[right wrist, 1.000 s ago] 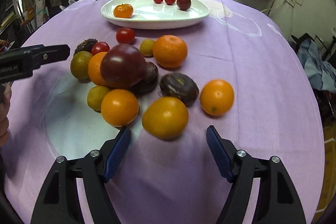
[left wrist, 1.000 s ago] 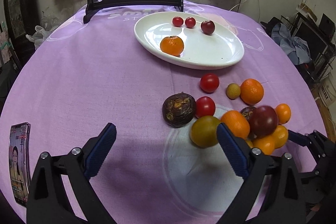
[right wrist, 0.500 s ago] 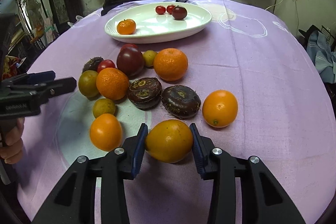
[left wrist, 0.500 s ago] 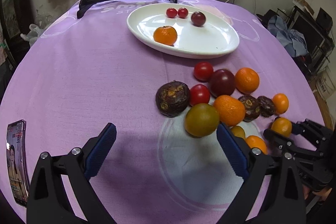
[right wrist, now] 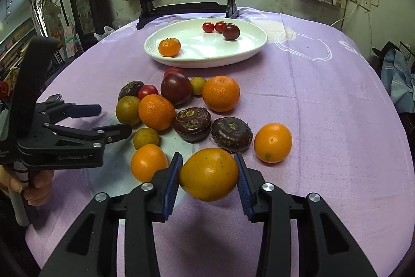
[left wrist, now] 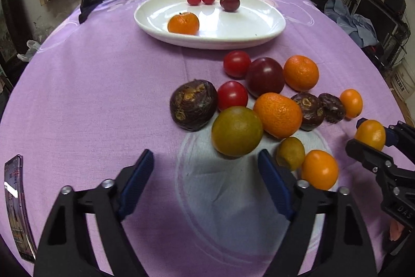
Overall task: Organize fruits
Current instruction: 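Grasp the olive-green tomato with the left gripper while the right holds its tomato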
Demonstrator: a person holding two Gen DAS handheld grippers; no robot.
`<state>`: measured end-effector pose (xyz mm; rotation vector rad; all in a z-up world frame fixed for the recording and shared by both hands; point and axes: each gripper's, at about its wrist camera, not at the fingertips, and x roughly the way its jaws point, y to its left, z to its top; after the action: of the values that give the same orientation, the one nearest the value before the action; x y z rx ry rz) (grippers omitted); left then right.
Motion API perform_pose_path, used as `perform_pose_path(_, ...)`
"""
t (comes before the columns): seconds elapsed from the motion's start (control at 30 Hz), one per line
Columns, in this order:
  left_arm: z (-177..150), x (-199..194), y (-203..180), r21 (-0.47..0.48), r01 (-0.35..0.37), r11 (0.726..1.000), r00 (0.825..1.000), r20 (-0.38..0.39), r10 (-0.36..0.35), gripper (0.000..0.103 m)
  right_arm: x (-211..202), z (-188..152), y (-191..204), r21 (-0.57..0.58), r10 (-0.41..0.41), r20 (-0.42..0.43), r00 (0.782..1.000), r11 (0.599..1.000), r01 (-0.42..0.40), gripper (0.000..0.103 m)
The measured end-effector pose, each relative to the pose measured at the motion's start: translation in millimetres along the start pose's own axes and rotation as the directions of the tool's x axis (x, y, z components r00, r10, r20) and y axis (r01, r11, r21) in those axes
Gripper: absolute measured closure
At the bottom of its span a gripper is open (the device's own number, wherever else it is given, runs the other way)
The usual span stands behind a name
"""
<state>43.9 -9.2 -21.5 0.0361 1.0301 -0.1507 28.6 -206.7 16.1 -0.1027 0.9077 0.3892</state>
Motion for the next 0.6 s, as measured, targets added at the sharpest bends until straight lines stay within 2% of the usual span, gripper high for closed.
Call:
perform_pose_path(0.1, 0, 4, -8, 0.034, -0.042, 0.999, 0.999, 0.009, 0.042, 0.034, -1, 1, 0, 0.001, 0.007, 0.008, 1.0, 1.0, -0.007, 0.062)
perform_pose_path(0.17, 3, 4, -13, 0.036, -0.037, 0.999, 0.999, 0.014, 0.037, 0.043, -2, 1, 0, 0.001, 0.01, 0.009, 1.0, 1.0, -0.01, 0.062)
perform_pose_path(0.27, 11, 8, -17, 0.007, -0.036, 0.999, 0.999, 0.002, 0.036, 0.047, -4, -1, 2, -0.006, 0.019, 0.012, 1.0, 1.0, -0.019, 0.062)
perform_pose_path(0.3, 13, 9, -19, 0.008, -0.037, 0.999, 0.999, 0.002, 0.037, 0.051, -4, 0, 2, -0.006, 0.022, 0.013, 1.0, 1.0, -0.022, 0.062)
perform_pose_path(0.37, 16, 10, -25, 0.028, -0.038, 0.999, 0.999, 0.011, 0.037, 0.065, -3, -1, 2, -0.005, 0.026, 0.011, 1.0, 1.0, -0.026, 0.062)
perform_pose_path(0.47, 16, 9, -27, 0.017, -0.047, 0.999, 0.999, 0.009, 0.047, 0.066, 0, -1, 0, 0.005, 0.024, 0.001, 1.0, 1.0, -0.024, 0.062)
perform_pose_path(0.6, 10, -3, -16, -0.042, 0.012, 0.999, 1.0, 0.01, -0.012, 0.066, 2, 0, -4, 0.023, 0.022, 0.0, 1.0, 0.999, -0.022, 0.062)
